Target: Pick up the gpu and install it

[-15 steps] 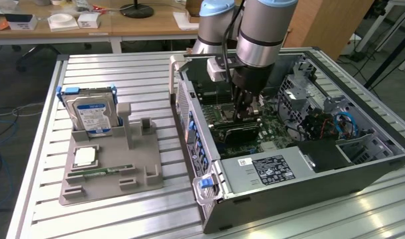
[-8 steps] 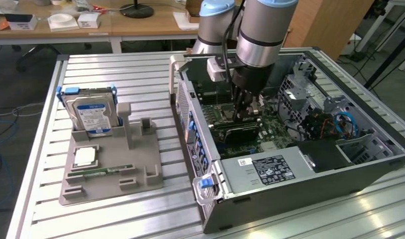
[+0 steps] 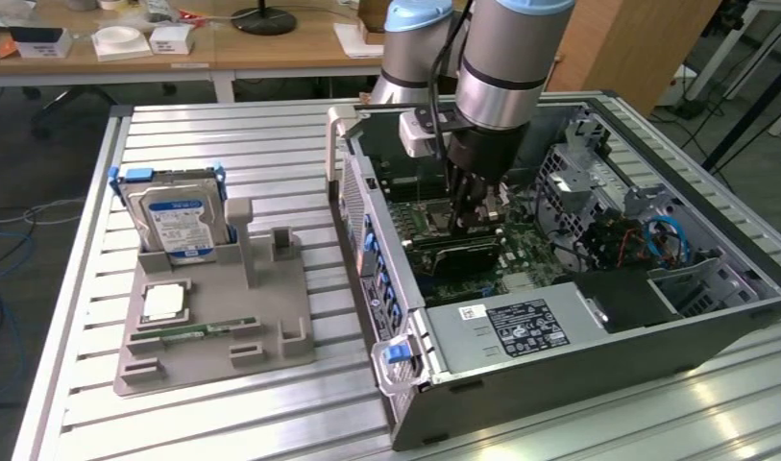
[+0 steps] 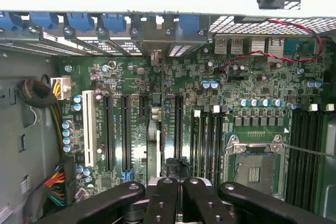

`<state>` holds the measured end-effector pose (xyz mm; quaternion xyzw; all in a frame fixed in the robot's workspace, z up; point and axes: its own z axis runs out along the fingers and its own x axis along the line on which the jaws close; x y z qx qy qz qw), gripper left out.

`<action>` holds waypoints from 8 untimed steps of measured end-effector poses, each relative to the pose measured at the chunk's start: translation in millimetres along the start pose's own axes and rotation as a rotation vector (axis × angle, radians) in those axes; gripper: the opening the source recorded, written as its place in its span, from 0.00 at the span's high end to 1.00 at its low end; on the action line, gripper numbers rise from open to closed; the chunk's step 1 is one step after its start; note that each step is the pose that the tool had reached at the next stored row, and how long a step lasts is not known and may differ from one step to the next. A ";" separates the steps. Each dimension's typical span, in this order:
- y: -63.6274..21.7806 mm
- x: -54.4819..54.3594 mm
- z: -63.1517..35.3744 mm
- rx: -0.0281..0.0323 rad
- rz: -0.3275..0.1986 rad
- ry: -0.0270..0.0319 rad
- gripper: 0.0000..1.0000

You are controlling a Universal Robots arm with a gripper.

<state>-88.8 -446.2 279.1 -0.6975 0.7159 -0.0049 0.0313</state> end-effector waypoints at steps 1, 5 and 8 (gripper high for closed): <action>0.0 0.0 0.0 0.0000 0.000 0.0000 0.89; -2.8 3.1 2.8 0.0001 0.000 0.0000 0.89; -2.6 6.1 8.1 0.0004 0.000 0.0000 0.89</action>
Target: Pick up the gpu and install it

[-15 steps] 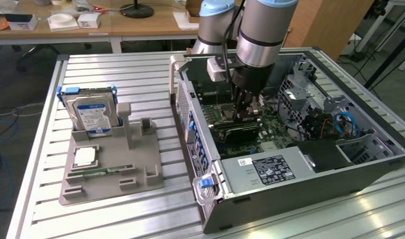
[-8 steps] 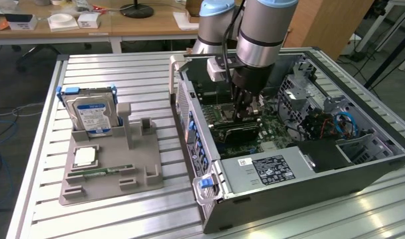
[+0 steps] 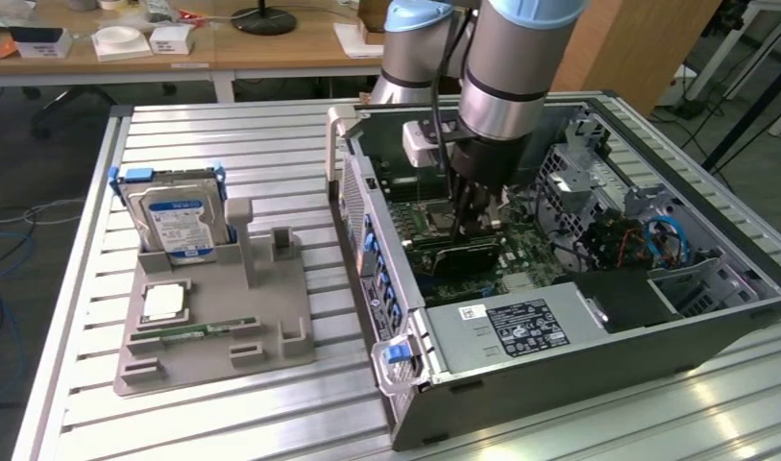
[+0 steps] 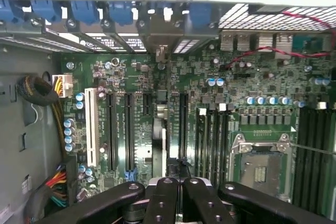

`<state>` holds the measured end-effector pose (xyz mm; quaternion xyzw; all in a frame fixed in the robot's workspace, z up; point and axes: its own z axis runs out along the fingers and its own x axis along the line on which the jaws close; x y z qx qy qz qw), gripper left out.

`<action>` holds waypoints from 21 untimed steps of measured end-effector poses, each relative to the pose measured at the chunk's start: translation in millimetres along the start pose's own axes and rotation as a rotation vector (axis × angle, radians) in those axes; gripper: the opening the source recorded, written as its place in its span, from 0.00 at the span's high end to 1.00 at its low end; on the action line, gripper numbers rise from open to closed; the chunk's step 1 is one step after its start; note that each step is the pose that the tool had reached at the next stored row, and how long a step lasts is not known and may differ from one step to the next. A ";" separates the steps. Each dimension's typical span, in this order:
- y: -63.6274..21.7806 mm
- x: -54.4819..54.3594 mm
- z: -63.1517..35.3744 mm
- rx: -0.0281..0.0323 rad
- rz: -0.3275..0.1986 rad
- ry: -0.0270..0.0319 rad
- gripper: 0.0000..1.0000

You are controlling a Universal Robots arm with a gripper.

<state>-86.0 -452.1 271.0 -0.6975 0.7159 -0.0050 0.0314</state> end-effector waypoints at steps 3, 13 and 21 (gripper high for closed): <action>0.2 3.4 5.4 0.0010 0.000 -0.0001 0.89; 0.6 4.2 7.2 0.0038 0.000 -0.0028 0.89; 2.2 4.2 -3.5 0.0024 0.000 -0.0002 0.89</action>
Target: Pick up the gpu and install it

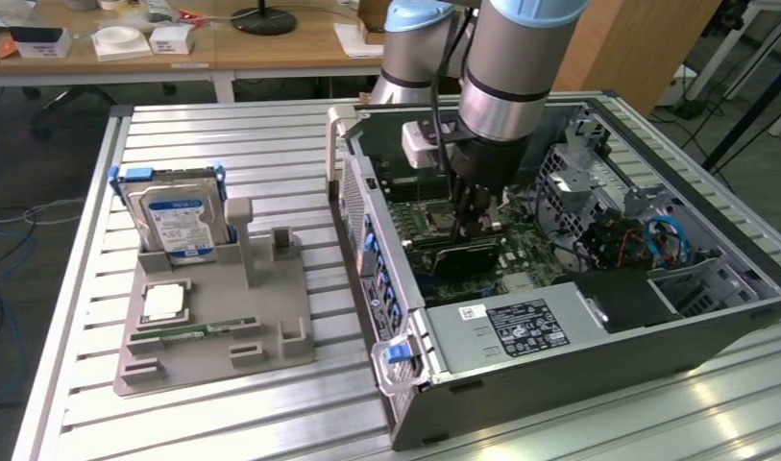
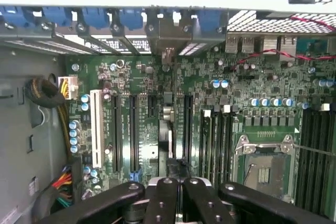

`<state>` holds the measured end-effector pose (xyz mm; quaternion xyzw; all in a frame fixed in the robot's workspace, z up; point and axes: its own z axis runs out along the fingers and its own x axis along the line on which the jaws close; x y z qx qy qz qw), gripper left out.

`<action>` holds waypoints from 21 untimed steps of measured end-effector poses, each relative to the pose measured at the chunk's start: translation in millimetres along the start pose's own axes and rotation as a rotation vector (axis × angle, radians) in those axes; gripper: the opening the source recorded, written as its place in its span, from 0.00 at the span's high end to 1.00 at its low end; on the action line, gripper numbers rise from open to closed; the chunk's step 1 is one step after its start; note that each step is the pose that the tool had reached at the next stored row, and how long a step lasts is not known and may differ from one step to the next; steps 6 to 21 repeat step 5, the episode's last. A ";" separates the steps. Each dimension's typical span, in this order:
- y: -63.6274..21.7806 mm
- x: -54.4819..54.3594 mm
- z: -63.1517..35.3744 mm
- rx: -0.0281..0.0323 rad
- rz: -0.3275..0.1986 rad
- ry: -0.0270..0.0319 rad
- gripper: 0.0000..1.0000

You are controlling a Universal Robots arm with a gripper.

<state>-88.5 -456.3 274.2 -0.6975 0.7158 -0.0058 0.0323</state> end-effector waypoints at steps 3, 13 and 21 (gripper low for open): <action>0.0 0.0 -0.1 0.0000 0.000 0.0001 0.89; 0.0 0.0 -0.1 0.0000 0.000 0.0002 0.89; 0.0 0.0 -0.1 0.0000 0.000 0.0002 0.89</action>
